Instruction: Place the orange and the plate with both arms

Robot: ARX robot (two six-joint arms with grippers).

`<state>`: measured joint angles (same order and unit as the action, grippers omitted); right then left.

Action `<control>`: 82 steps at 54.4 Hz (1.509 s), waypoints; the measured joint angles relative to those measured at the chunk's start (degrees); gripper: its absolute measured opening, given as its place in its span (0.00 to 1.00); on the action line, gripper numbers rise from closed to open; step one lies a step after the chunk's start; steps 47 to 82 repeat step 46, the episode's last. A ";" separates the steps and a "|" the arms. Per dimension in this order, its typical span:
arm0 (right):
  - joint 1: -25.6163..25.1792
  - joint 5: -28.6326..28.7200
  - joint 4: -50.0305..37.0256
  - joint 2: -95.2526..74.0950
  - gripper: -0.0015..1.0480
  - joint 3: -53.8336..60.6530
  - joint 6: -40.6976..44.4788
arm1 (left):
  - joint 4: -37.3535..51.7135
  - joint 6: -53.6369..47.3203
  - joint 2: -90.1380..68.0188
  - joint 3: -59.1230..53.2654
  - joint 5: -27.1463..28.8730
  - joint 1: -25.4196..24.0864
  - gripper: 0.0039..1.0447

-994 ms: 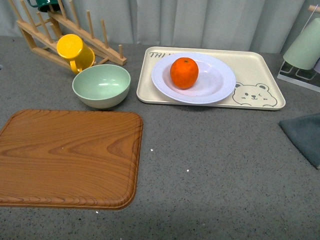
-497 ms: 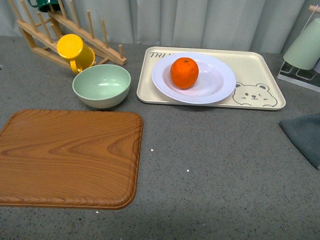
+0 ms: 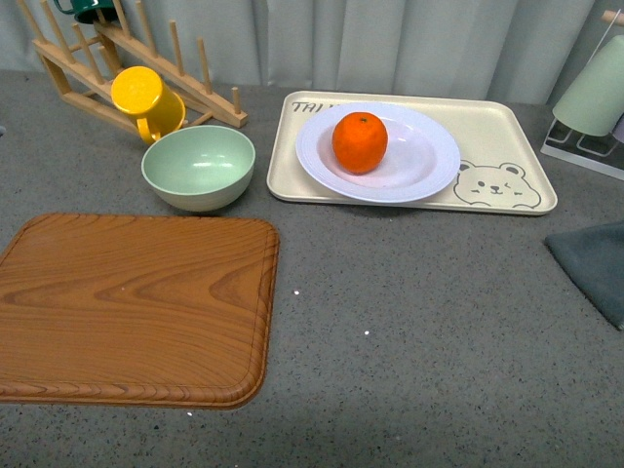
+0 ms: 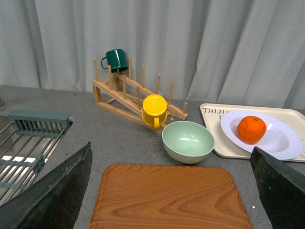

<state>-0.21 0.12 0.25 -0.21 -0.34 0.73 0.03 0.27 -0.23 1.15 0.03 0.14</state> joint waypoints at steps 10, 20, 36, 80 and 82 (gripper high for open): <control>0.00 0.00 0.00 0.00 0.77 0.00 0.00 | 0.00 0.00 0.00 0.00 0.00 0.00 0.94; 0.00 -0.02 0.00 0.00 0.91 0.00 -0.13 | 0.00 0.00 0.00 0.00 0.00 0.00 0.94; 0.00 0.00 0.00 0.00 0.91 0.00 -0.15 | 0.00 0.00 0.00 0.00 0.00 0.00 0.94; 0.00 -0.02 0.00 0.00 0.91 0.00 -0.15 | 0.00 0.00 0.00 0.00 0.00 0.00 0.94; 0.00 -0.02 0.00 0.00 0.91 0.00 -0.15 | 0.00 0.00 0.00 0.00 0.00 0.00 0.94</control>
